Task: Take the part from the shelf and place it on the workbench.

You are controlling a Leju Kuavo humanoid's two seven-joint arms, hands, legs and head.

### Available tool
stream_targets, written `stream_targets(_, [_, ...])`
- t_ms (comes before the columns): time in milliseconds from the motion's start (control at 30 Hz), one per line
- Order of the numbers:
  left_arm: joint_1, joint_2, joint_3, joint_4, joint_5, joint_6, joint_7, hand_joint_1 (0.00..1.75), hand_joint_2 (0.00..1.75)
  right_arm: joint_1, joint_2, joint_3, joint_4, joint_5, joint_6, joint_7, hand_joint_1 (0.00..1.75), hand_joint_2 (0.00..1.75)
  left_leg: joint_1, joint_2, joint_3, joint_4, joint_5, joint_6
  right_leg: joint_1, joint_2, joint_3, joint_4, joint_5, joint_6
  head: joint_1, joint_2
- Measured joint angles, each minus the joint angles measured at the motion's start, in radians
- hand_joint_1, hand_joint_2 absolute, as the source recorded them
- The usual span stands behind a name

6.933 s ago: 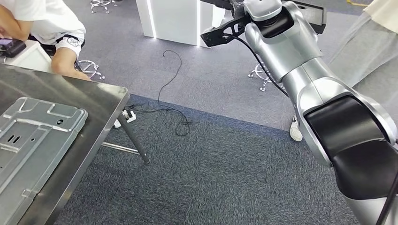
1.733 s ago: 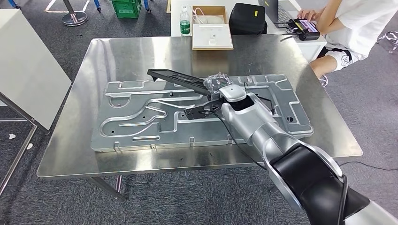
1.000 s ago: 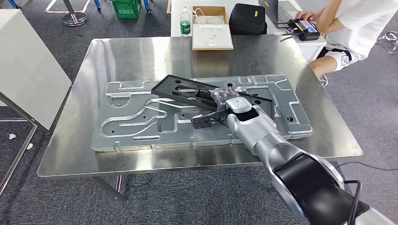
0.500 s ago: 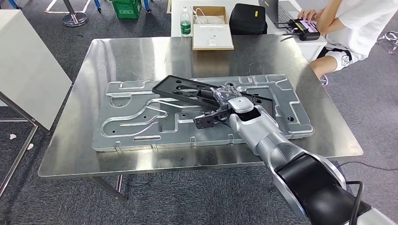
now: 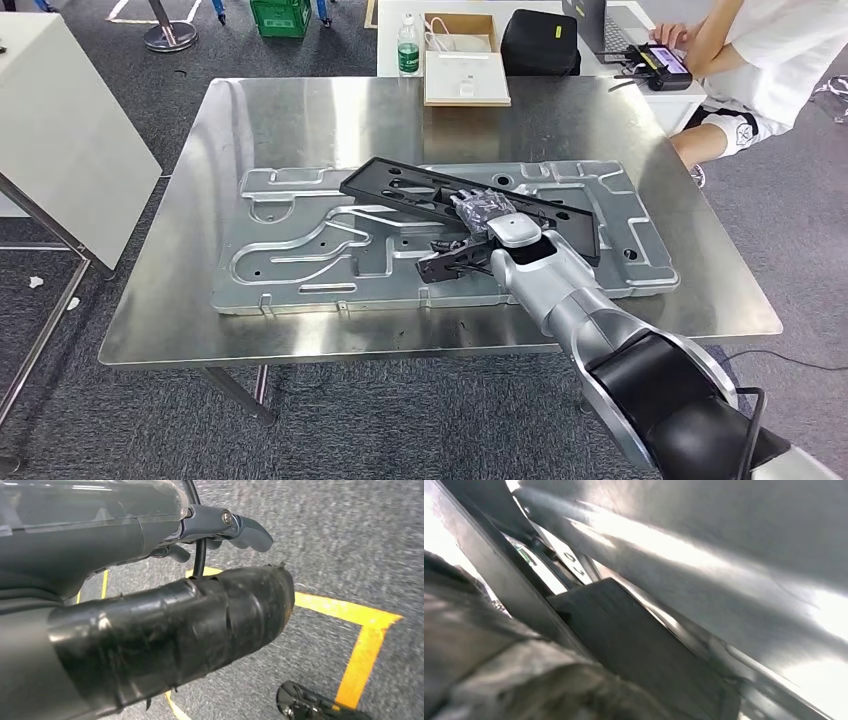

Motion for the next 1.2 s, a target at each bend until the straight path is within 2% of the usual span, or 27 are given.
stream_targets(67, [0.0,-0.001,0.003,0.0,0.0,-0.001,0.0,0.0,0.0,-0.004,0.0,0.0,0.0,0.002,0.0,0.0,0.0,0.0,0.0,-0.004,-0.007,0.004,0.007,-0.01,0.005,0.004,0.069,-0.126,0.044,-0.009,0.0,0.0])
stream_targets(100, [-0.001,-0.001,0.005,0.0,0.0,-0.001,0.0,0.0,0.0,-0.005,0.0,0.0,0.0,0.002,0.001,0.0,0.0,0.0,0.001,-0.005,-0.008,0.004,0.012,-0.017,0.009,0.006,0.086,-0.161,0.055,-0.014,0.0,0.0])
stream_targets(167, [-0.001,-0.002,0.007,0.0,0.0,-0.002,0.0,0.0,0.0,-0.007,0.0,0.0,0.0,0.003,0.003,-0.001,0.0,0.0,0.002,-0.008,-0.009,-0.001,0.024,-0.034,0.018,0.006,0.085,-0.172,0.066,-0.025,0.0,0.0])
stream_targets(233, [0.0,-0.002,0.008,0.0,0.0,-0.003,0.001,0.0,0.0,-0.009,0.002,0.0,-0.001,0.003,0.004,-0.001,0.0,0.0,0.004,-0.009,-0.016,0.001,0.021,-0.047,0.014,0.002,0.079,-0.186,0.082,-0.041,0.0,0.0])
stream_targets(267, [0.001,-0.003,0.008,0.0,0.0,-0.003,0.001,0.0,0.0,-0.009,0.003,0.0,-0.001,0.003,0.005,-0.001,0.0,0.0,0.005,-0.007,-0.025,0.02,-0.004,-0.052,0.011,-0.001,0.073,-0.193,0.094,-0.051,0.0,0.0])
stream_targets(300, [0.001,-0.003,0.008,0.0,0.0,-0.004,0.001,0.0,0.0,-0.01,0.003,0.0,-0.001,0.003,0.004,0.0,0.0,0.0,0.006,-0.004,-0.041,0.061,-0.046,-0.054,0.009,-0.004,0.065,-0.199,0.106,-0.058,-0.001,0.0])
stream_targets(367, [0.0,-0.003,0.008,0.0,0.0,-0.003,0.001,0.0,0.0,-0.01,0.003,0.0,-0.001,0.004,0.004,0.0,0.0,0.0,0.007,0.001,-0.076,0.191,-0.143,-0.059,0.013,-0.006,0.041,-0.199,0.126,-0.065,-0.001,0.0])
stream_targets(400, [0.0,-0.002,0.009,0.0,0.0,-0.003,0.001,0.0,0.0,-0.009,0.003,0.0,-0.001,0.004,0.005,0.0,0.0,0.0,0.007,0.002,-0.085,0.249,-0.17,-0.061,0.014,-0.007,0.028,-0.197,0.135,-0.064,-0.001,0.0])
stream_targets(433, [0.0,-0.001,0.009,0.0,0.0,-0.003,0.001,0.0,0.0,-0.008,0.003,0.0,-0.001,0.004,0.005,-0.001,0.0,0.0,0.007,0.002,-0.081,0.279,-0.175,-0.063,0.015,-0.008,0.015,-0.195,0.143,-0.063,-0.001,0.0])
stream_targets(467, [0.0,-0.001,0.009,0.0,0.0,-0.003,0.001,0.0,0.0,-0.007,0.003,0.0,-0.001,0.004,0.005,-0.001,0.0,0.0,0.007,0.003,-0.058,0.273,-0.162,-0.063,0.016,-0.009,0.002,-0.191,0.15,-0.061,-0.001,0.0])
stream_targets(533, [-0.002,-0.001,0.009,0.0,0.0,-0.003,0.001,0.0,0.0,-0.009,0.003,0.0,-0.001,0.004,0.007,0.0,0.0,0.0,0.007,0.006,0.036,0.159,-0.126,-0.06,0.016,-0.012,-0.021,-0.18,0.161,-0.055,-0.001,0.0])
stream_targets(567, [-0.003,-0.001,0.009,0.0,0.0,-0.003,0.002,0.0,0.0,-0.009,0.003,0.0,-0.001,0.005,0.008,0.0,0.0,0.0,0.004,0.007,0.085,0.089,-0.122,-0.056,0.017,-0.013,-0.03,-0.174,0.165,-0.05,0.0,0.0])
stream_targets(600, [-0.004,-0.001,0.009,0.0,0.0,-0.003,0.002,0.0,0.0,-0.01,0.002,-0.001,-0.001,0.005,0.008,0.0,0.0,0.0,0.002,0.007,0.119,0.038,-0.123,-0.05,0.018,-0.015,-0.036,-0.17,0.17,-0.045,0.0,0.0])
stream_targets(633, [-0.005,0.0,0.009,0.0,0.0,-0.003,0.002,0.0,0.0,-0.01,0.002,-0.001,-0.001,0.005,0.009,0.0,0.0,0.0,-0.002,0.007,0.135,0.009,-0.129,-0.045,0.018,-0.016,-0.039,-0.168,0.176,-0.039,0.0,0.0])
stream_targets(700, [-0.005,0.0,0.009,0.0,0.0,-0.003,0.002,0.0,0.0,-0.01,0.001,-0.001,-0.001,0.005,0.01,0.0,0.0,0.0,-0.004,0.006,0.129,0.001,-0.118,-0.03,0.018,-0.016,-0.042,-0.171,0.189,-0.025,0.0,0.0])
stream_targets(733, [-0.006,0.0,0.009,0.0,0.0,-0.003,0.002,0.0,0.0,-0.01,0.0,-0.001,0.0,0.006,0.011,0.0,0.0,0.0,-0.003,0.008,0.123,-0.004,-0.109,-0.021,0.017,-0.014,-0.047,-0.168,0.184,-0.02,0.0,0.0])
stream_targets(767, [-0.007,0.0,0.009,0.0,-0.001,-0.003,0.003,0.0,0.0,-0.01,-0.002,-0.001,0.0,0.006,0.011,0.0,0.0,0.0,-0.001,0.01,0.115,-0.009,-0.097,-0.011,0.017,-0.011,-0.055,-0.153,0.163,-0.015,0.0,0.0])
stream_targets(800, [-0.008,0.0,0.009,0.0,-0.001,-0.003,0.003,0.0,0.0,-0.01,-0.003,-0.001,0.0,0.006,0.011,0.0,0.0,0.0,0.002,0.012,0.106,-0.013,-0.083,-0.003,0.016,-0.008,-0.069,-0.12,0.125,-0.012,0.0,0.0])
stream_targets(867, [-0.009,0.0,0.009,0.0,-0.003,-0.003,0.003,0.0,0.0,-0.009,-0.006,-0.001,0.0,0.007,0.011,0.0,0.0,0.0,0.001,0.013,0.08,-0.013,-0.061,0.006,0.015,-0.003,-0.103,0.0,0.029,-0.006,0.0,0.0])
stream_targets(900, [-0.009,0.0,0.009,0.0,-0.003,-0.003,0.003,0.0,0.0,-0.008,-0.006,-0.001,0.001,0.007,0.011,0.0,0.0,0.0,0.0,0.013,0.065,-0.012,-0.051,0.007,0.014,-0.002,-0.115,0.061,-0.001,-0.004,0.0,0.0])
stream_targets(933, [-0.009,0.0,0.009,0.0,-0.003,-0.003,0.003,0.0,0.0,-0.006,-0.007,-0.001,0.001,0.007,0.011,0.0,0.0,0.0,-0.001,0.013,0.051,-0.01,-0.041,0.006,0.014,-0.002,-0.116,0.099,-0.01,-0.002,0.0,0.0])
stream_targets(967, [-0.008,0.0,0.009,0.0,-0.003,-0.003,0.003,0.0,0.0,-0.005,-0.007,-0.001,0.001,0.007,0.012,0.0,0.0,0.0,-0.001,0.012,0.036,-0.007,-0.032,0.005,0.014,-0.002,-0.1,0.104,0.001,-0.003,0.0,0.0])
stream_targets(1000, [-0.008,0.0,0.009,0.0,-0.003,-0.003,0.003,0.0,0.0,-0.005,-0.007,-0.001,0.001,0.007,0.011,0.0,0.0,0.0,-0.001,0.01,0.023,-0.004,-0.024,0.003,0.015,-0.001,-0.066,0.07,0.024,-0.005,0.0,0.0])
stream_targets(1033, [-0.008,0.0,0.009,0.0,-0.003,-0.003,0.003,0.0,0.0,-0.007,-0.007,-0.001,0.001,0.007,0.011,0.0,0.0,0.0,-0.001,0.009,0.012,0.0,-0.017,0.001,0.016,0.0,-0.014,0.006,0.045,-0.009,0.0,0.0])
stream_targets(1100, [-0.009,-0.002,0.009,0.0,-0.003,-0.003,0.003,0.0,0.0,-0.011,-0.007,-0.001,0.001,0.007,0.011,0.0,0.0,0.0,-0.003,0.006,-0.004,0.004,-0.001,-0.009,0.022,0.002,0.077,-0.128,0.055,-0.021,0.0,0.0])
stream_targets(1133, [-0.009,-0.003,0.009,0.0,-0.003,-0.003,0.003,0.0,0.0,-0.014,-0.007,-0.001,0.0,0.007,0.011,0.0,0.0,0.0,-0.003,0.006,-0.007,0.004,0.007,-0.015,0.025,0.003,0.1,-0.168,0.052,-0.026,0.001,0.0])
stream_targets(1200, [-0.009,-0.004,0.009,0.0,-0.003,-0.003,0.003,0.0,0.0,-0.015,-0.007,-0.001,0.0,0.009,0.01,0.0,0.0,0.0,-0.003,0.004,-0.008,-0.004,0.025,-0.028,0.03,0.003,0.099,-0.185,0.061,-0.037,0.002,0.0])
